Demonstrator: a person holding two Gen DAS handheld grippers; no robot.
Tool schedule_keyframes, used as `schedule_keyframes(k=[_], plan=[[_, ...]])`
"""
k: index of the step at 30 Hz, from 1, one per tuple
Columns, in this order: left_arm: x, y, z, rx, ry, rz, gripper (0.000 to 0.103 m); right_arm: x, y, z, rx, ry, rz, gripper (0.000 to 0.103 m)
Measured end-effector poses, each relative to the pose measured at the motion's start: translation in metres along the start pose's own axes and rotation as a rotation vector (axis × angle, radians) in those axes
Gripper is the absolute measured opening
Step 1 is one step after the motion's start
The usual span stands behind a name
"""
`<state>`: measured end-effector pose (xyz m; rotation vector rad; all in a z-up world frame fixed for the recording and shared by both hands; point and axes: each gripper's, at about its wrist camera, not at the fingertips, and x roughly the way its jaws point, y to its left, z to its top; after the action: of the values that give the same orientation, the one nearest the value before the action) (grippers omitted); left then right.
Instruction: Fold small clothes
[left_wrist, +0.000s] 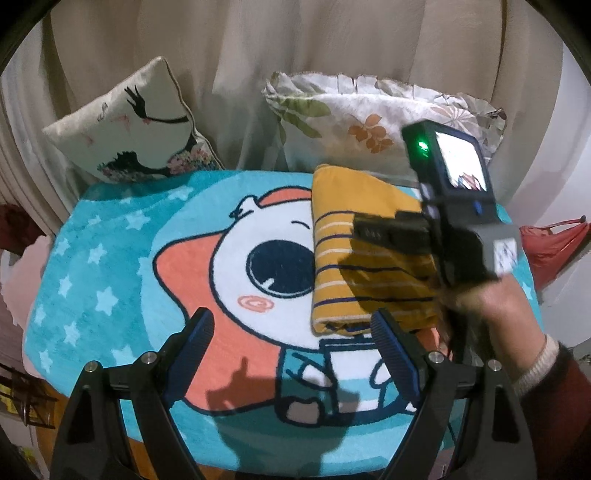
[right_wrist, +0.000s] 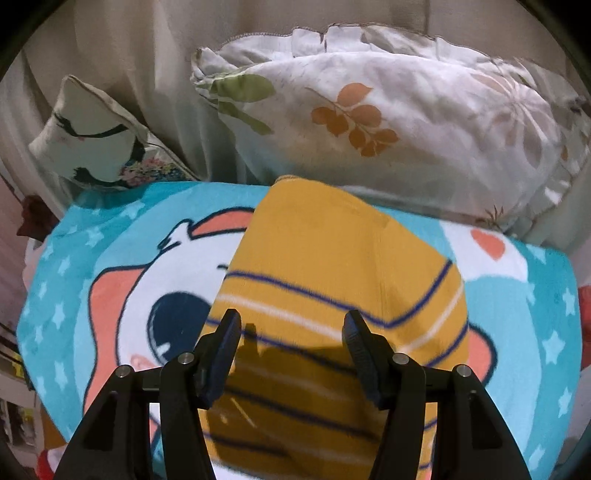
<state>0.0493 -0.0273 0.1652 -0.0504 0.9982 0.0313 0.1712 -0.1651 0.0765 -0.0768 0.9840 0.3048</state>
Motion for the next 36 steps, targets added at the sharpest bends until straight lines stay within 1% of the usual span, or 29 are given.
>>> schedule_keyframes(k=[5, 8, 12, 14, 17, 21, 24, 26, 31, 36], plan=[[0.011, 0.008, -0.002, -0.016, 0.04, -0.027, 0.086, 0.037, 0.008, 0.017, -0.022, 0.072, -0.051, 0.063], [0.016, 0.013, -0.002, -0.019, 0.054, -0.037, 0.086, 0.054, 0.01, 0.02, -0.028, 0.097, -0.075, 0.063], [0.022, 0.02, -0.001, -0.024, 0.071, -0.048, 0.086, 0.065, 0.013, 0.024, -0.031, 0.127, -0.097, 0.065], [0.025, 0.023, 0.0, -0.028, 0.079, -0.058, 0.086, 0.064, 0.016, 0.028, -0.041, 0.124, -0.106, 0.065], [0.029, 0.028, 0.001, -0.03, 0.087, -0.065, 0.086, 0.06, 0.017, 0.039, -0.033, 0.097, -0.103, 0.065], [0.033, 0.033, 0.002, -0.033, 0.095, -0.077, 0.086, 0.074, 0.022, 0.051, -0.05, 0.117, -0.126, 0.065], [0.036, 0.039, 0.004, -0.034, 0.1, -0.078, 0.086, 0.095, 0.023, 0.056, -0.051, 0.158, -0.15, 0.068], [0.037, 0.044, 0.004, -0.038, 0.104, -0.077, 0.086, 0.101, 0.024, 0.059, -0.053, 0.163, -0.164, 0.07], [0.037, 0.053, 0.006, -0.046, 0.099, -0.072, 0.086, 0.111, 0.031, 0.066, -0.091, 0.161, -0.205, 0.077], [0.033, 0.056, 0.009, -0.04, 0.082, -0.062, 0.086, 0.106, 0.029, 0.071, -0.076, 0.142, -0.192, 0.077]])
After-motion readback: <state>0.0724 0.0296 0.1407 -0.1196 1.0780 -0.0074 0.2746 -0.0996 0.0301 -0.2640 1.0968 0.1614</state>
